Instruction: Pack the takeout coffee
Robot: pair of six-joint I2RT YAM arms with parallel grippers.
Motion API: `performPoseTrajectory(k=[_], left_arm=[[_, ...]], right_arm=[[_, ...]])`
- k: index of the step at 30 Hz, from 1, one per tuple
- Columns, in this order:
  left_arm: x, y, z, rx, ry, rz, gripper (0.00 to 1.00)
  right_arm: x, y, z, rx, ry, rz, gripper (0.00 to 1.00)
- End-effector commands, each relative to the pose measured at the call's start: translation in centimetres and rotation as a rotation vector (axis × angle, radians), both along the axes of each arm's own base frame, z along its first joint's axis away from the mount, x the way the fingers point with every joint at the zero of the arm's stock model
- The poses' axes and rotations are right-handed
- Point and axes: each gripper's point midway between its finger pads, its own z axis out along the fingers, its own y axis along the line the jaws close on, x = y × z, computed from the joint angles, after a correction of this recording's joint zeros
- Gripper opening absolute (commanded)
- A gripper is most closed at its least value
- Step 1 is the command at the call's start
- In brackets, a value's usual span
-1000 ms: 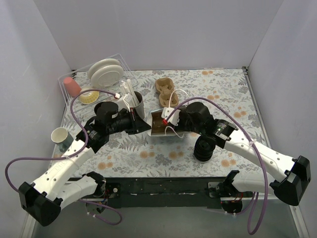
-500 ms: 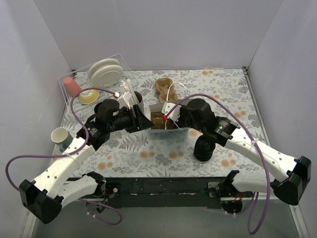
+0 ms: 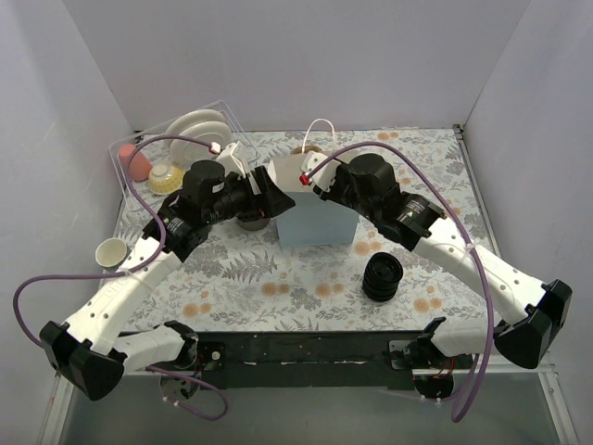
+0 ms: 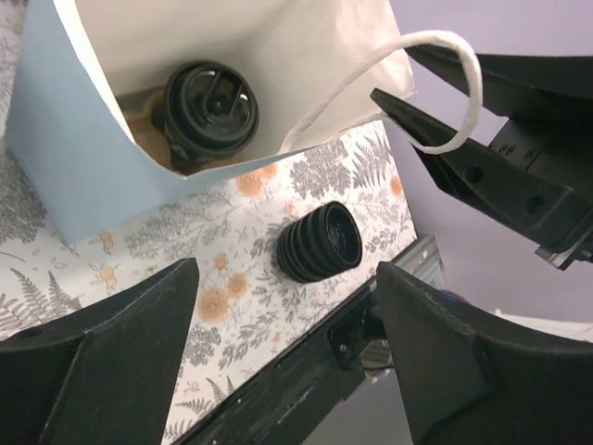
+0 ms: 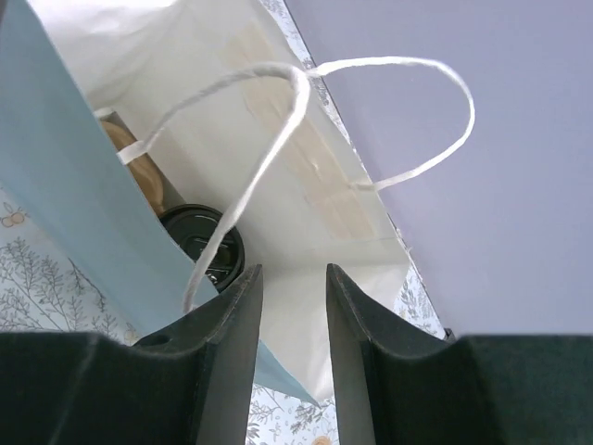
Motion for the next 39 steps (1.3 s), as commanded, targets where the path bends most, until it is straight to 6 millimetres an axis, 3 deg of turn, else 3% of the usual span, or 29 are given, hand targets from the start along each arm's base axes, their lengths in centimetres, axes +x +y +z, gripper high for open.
performPoseTrajectory(k=[1, 5, 9, 10, 13, 17, 18, 22, 25, 28, 33, 35, 39], left_arm=[[1.2, 0.6, 2.3, 0.031, -0.092, 0.041, 0.79], [1.5, 1.3, 3.6, 0.067, -0.156, 0.050, 0.80], [2.6, 2.3, 6.3, 0.088, -0.218, 0.119, 0.83], [2.8, 2.7, 7.9, 0.079, -0.247, 0.141, 0.84], [3.2, 3.3, 8.7, 0.105, -0.257, 0.177, 0.84], [4.0, 6.0, 6.8, 0.230, -0.187, 0.307, 0.85], [4.6, 6.7, 5.9, 0.275, -0.160, 0.345, 0.85], [5.6, 11.0, 3.1, 0.457, -0.079, 0.544, 0.86], [6.9, 12.6, 0.9, 0.497, -0.023, 0.619, 0.88], [8.1, 13.2, -1.7, 0.464, 0.097, 0.676, 0.85], [10.4, 13.6, -4.0, 0.392, 0.186, 0.759, 0.79], [11.8, 14.0, -4.8, 0.355, 0.210, 0.770, 0.69], [14.3, 14.2, -6.8, 0.360, 0.235, 0.791, 0.60]], right_arm=[[1.0, -0.7, 3.7, 0.090, -0.046, -0.072, 0.41], [1.1, -1.5, 6.7, 0.134, -0.076, -0.119, 0.42], [0.1, -2.1, 9.4, 0.218, -0.043, -0.139, 0.45], [-0.3, -2.1, 9.7, 0.255, -0.023, -0.145, 0.46], [-2.0, -2.3, 10.3, 0.356, 0.054, -0.145, 0.61], [-4.5, -2.6, 11.1, 0.507, 0.206, -0.170, 0.83], [-5.0, -2.5, 11.6, 0.545, 0.236, -0.166, 0.99], [-7.2, -3.1, 12.0, 0.679, 0.341, -0.191, 0.99], [-8.1, -3.7, 12.3, 0.754, 0.348, -0.188, 0.98], [-8.9, -4.4, 12.4, 0.803, 0.343, -0.181, 0.99], [-10.4, -4.2, 12.2, 0.776, 0.367, -0.109, 0.97], [-10.8, -4.0, 12.1, 0.756, 0.377, -0.082, 0.95], [-11.0, -4.0, 11.9, 0.733, 0.361, -0.057, 0.95]])
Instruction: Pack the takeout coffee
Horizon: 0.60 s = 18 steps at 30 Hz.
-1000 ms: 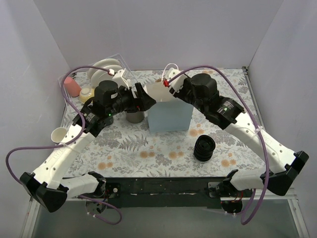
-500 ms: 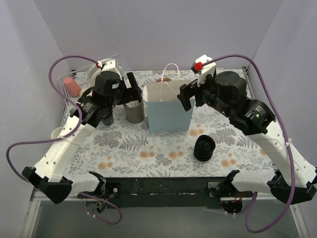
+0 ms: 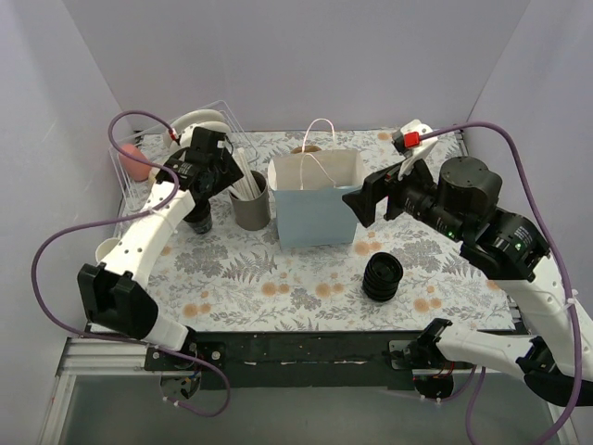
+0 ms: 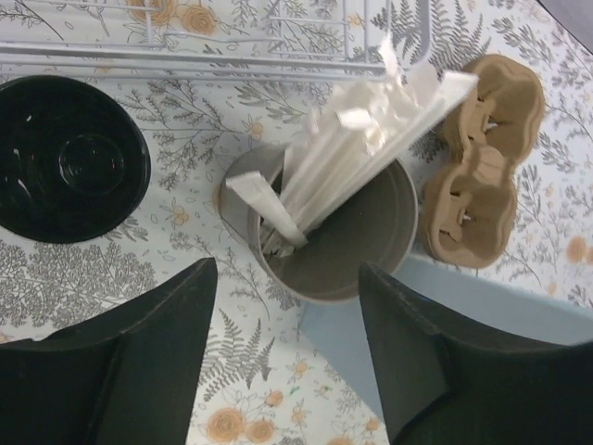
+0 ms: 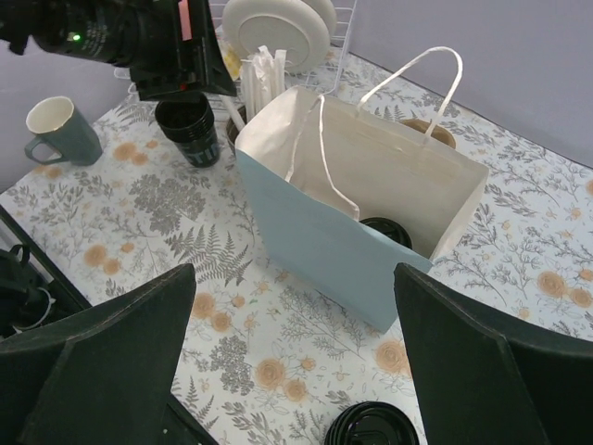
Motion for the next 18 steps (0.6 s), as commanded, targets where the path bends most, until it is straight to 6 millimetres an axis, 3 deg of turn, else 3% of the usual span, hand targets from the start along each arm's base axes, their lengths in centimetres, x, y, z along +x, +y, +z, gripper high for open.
performPoseTrajectory(k=[1, 5, 11, 18], left_arm=[[2.8, 0.2, -0.2, -0.044, -0.033, 0.051, 0.58], [3.9, 1.4, -1.3, 0.001, -0.018, 0.099, 0.53], [3.9, 2.7, -2.7, 0.048, 0.005, 0.135, 0.47], [4.5, 3.2, -1.6, 0.081, -0.046, 0.111, 0.36]], right_arm=[[-0.5, 0.4, 0.6, 0.005, -0.040, 0.052, 0.95], [-0.3, 0.0, 0.6, -0.028, -0.064, 0.045, 0.96], [0.0, -0.3, 0.3, -0.057, -0.076, 0.032, 0.98], [0.4, 0.0, -0.2, -0.076, -0.069, 0.034, 0.98]])
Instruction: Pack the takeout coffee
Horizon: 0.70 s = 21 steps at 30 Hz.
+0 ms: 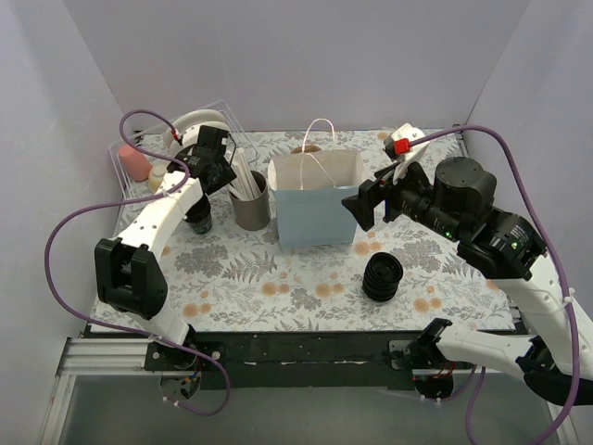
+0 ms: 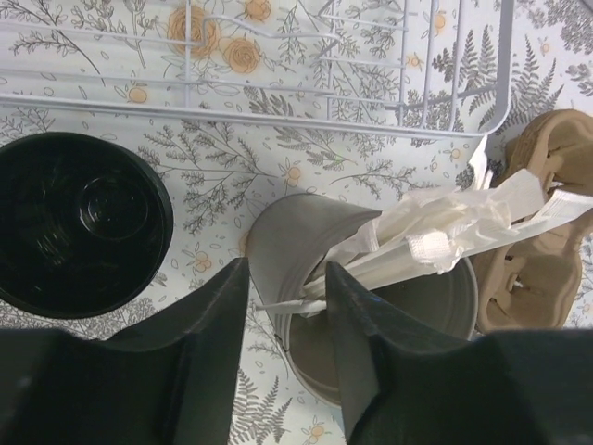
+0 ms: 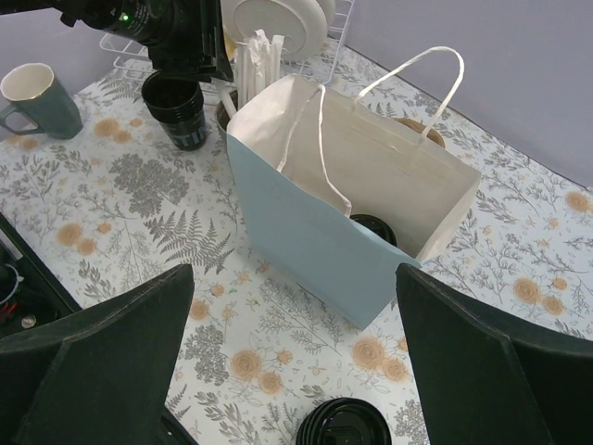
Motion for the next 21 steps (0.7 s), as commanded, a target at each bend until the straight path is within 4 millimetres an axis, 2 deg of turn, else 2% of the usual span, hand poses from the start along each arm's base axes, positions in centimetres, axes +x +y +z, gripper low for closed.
performPoseTrajectory(k=[1, 6, 11, 15, 19, 21], left_arm=[[0.7, 0.9, 2.9, 0.023, -0.096, -0.002, 0.33], [0.6, 1.1, 3.3, 0.040, -0.086, -0.009, 0.18], [-0.1, 1.6, 5.3, 0.071, -0.109, -0.024, 0.16], [-1.1, 2.1, 6.9, 0.077, -0.119, -0.023, 0.14], [-2.4, 2.3, 9.6, 0.075, -0.166, -0.046, 0.11], [-3.0, 2.2, 12.0, 0.077, -0.211, -0.090, 0.10]], right_arm=[[0.4, -0.1, 0.8, 0.006, -0.030, -0.009, 0.98], [0.4, 0.0, 1.3, 0.013, -0.039, -0.008, 0.98], [0.6, 0.1, 1.0, 0.007, -0.034, -0.014, 0.98], [0.9, 0.0, 1.6, 0.002, -0.070, -0.016, 0.98], [1.2, 0.0, 1.8, 0.000, -0.070, -0.028, 0.98], [1.2, 0.1, 1.9, 0.008, -0.069, -0.026, 0.98]])
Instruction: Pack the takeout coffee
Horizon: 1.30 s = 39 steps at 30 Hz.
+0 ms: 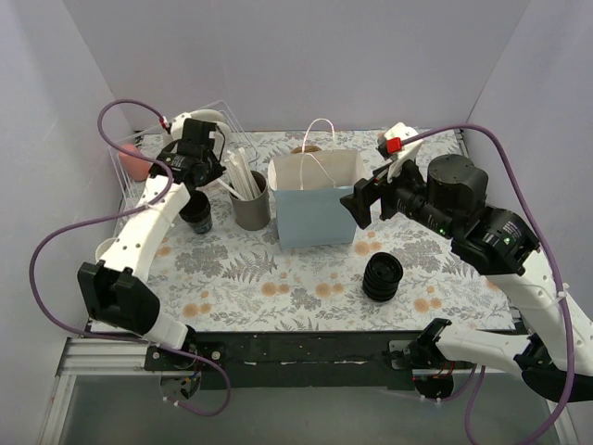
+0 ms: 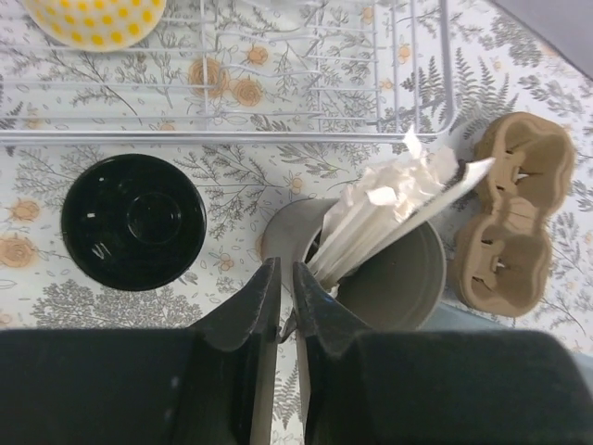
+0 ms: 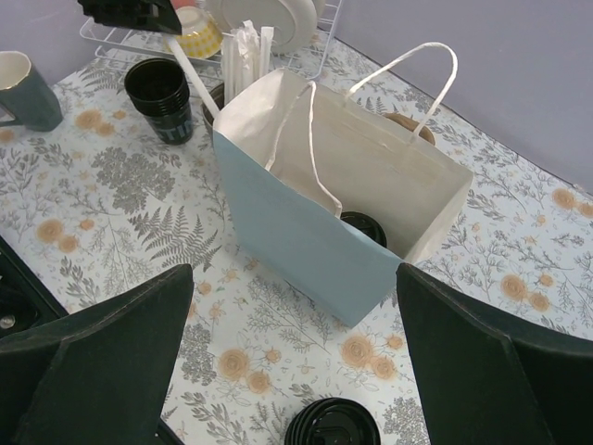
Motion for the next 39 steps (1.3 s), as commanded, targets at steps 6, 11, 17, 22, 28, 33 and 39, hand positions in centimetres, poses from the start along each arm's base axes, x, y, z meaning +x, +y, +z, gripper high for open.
performPoseTrajectory(k=[6, 11, 17, 22, 28, 33, 39], left_arm=[[-4.3, 0.4, 11.3, -0.045, -0.200, -0.094, 0.08], [-5.2, -1.2, 17.2, -0.089, -0.368, -0.229, 0.08], [-4.9, -3.4, 23.5, -0.141, -0.541, -0.352, 0.04], [-5.2, -6.6, 26.7, -0.228, -0.622, -0.519, 0.03], [-5.9, -9.0, 29.5, -0.357, -0.667, -0.614, 0.00], [-7.3, -11.0, 30.1, -0.495, -0.666, -0.701, 0.00], [-7.3, -12.3, 24.3, -0.541, -0.545, -0.743, 0.00]], right_arm=[[0.5, -0.1, 3.2, 0.056, -0.068, -0.018, 0.98], [0.8, 0.1, 3.8, 0.061, -0.074, -0.026, 0.98], [1.0, 0.1, 4.4, 0.078, -0.084, -0.036, 0.98], [0.9, 0.1, 4.5, 0.100, -0.072, -0.039, 0.98], [0.6, -0.3, 4.5, 0.112, -0.061, -0.050, 0.98], [0.6, -0.6, 4.3, 0.111, -0.062, -0.062, 0.97], [0.7, -0.5, 4.2, 0.116, -0.065, -0.064, 0.97]])
